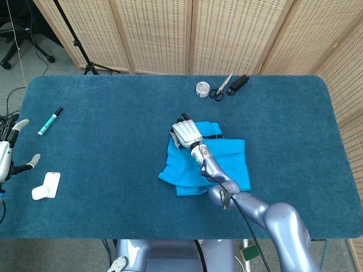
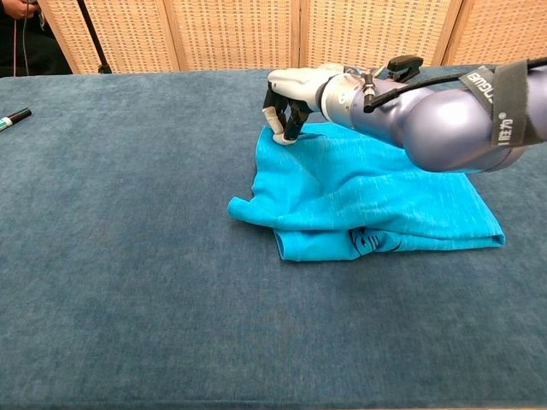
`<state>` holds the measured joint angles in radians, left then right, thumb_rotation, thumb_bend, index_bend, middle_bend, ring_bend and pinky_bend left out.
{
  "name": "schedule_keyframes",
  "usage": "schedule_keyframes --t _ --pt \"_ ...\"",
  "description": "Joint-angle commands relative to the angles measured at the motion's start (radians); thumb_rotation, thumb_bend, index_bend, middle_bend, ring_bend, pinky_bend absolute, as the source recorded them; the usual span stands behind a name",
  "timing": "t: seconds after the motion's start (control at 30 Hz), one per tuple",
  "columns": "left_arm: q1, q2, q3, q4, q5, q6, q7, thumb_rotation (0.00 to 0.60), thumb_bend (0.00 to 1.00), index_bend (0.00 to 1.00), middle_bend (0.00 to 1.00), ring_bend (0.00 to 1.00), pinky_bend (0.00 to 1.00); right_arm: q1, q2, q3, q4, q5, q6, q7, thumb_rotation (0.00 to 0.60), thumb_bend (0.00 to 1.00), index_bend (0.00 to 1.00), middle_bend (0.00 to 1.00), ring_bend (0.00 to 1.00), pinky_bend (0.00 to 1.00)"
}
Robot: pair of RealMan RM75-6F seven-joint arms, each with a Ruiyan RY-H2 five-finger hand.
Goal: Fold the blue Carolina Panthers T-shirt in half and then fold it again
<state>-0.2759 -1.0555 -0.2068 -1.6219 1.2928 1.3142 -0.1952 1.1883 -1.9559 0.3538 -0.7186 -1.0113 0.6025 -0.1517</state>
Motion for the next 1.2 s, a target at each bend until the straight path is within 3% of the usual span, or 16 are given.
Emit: schedule_keyframes --t 0.03,0.1,0.13,0.2,0.23,0.27,0.33,0.57,0.87,1.0,1.2 --pt "0.000 0.001 0.000 0.000 -0.001 -0.001 -0.003 0.600 0.29 0.00 0.00 0.00 0.00 0.002 -0.004 -0.002 -0.002 -0.001 -0.003 -0.003 0.600 0.45 0.70 0.65 0.24 0.06" --pt "0.001 0.003 0.000 0.000 0.001 0.000 -0.006 0.600 0.29 0.00 0.00 0.00 0.00 0.003 -0.008 -0.003 0.002 -0.004 0.002 -0.008 0.600 0.42 0.70 0.63 0.23 0.06" --pt "0.001 0.003 -0.001 -0.001 0.002 0.002 -0.007 0.600 0.29 0.00 0.00 0.00 0.00 0.002 -0.008 -0.005 0.002 -0.005 0.001 -0.009 0.600 0.34 0.66 0.57 0.22 0.06" --pt "0.003 0.004 -0.001 -0.001 0.003 0.005 -0.008 0.600 0.29 0.00 0.00 0.00 0.00 0.001 -0.003 -0.006 -0.001 -0.001 -0.014 -0.012 0.600 0.13 0.48 0.36 0.12 0.06" --pt "0.003 0.004 -0.001 0.000 0.003 0.006 -0.009 0.600 0.29 0.00 0.00 0.00 0.00 0.001 0.002 -0.006 -0.004 0.005 -0.024 -0.016 0.600 0.04 0.34 0.20 0.06 0.06" --pt "0.003 0.004 -0.002 -0.001 0.003 0.006 -0.010 0.600 0.29 0.00 0.00 0.00 0.00 0.001 0.006 -0.003 -0.008 0.012 -0.026 -0.023 0.600 0.00 0.22 0.09 0.01 0.06" --pt "0.003 0.005 0.000 -0.001 0.004 0.003 -0.011 0.600 0.29 0.00 0.00 0.00 0.00 0.000 0.014 -0.006 -0.012 0.018 -0.013 -0.050 0.600 0.00 0.14 0.01 0.00 0.06" --pt "0.004 0.007 0.002 -0.005 0.010 0.006 -0.015 0.600 0.29 0.00 0.00 0.00 0.00 -0.028 0.068 0.002 -0.115 0.039 0.055 -0.106 0.600 0.00 0.10 0.00 0.00 0.06" --pt "0.011 0.016 0.008 -0.017 0.034 0.019 -0.029 0.600 0.29 0.00 0.00 0.00 0.00 -0.141 0.265 -0.010 -0.448 -0.045 0.279 -0.156 0.600 0.00 0.05 0.00 0.00 0.06" --pt "0.022 0.022 0.016 -0.026 0.054 0.041 -0.027 0.600 0.28 0.00 0.00 0.00 0.00 -0.296 0.451 -0.066 -0.720 -0.166 0.479 -0.145 0.600 0.00 0.05 0.00 0.00 0.06" --pt "0.043 0.025 0.030 -0.043 0.079 0.077 -0.017 0.600 0.28 0.00 0.00 0.00 0.00 -0.462 0.603 -0.155 -0.860 -0.313 0.670 -0.090 0.600 0.00 0.05 0.00 0.00 0.06"
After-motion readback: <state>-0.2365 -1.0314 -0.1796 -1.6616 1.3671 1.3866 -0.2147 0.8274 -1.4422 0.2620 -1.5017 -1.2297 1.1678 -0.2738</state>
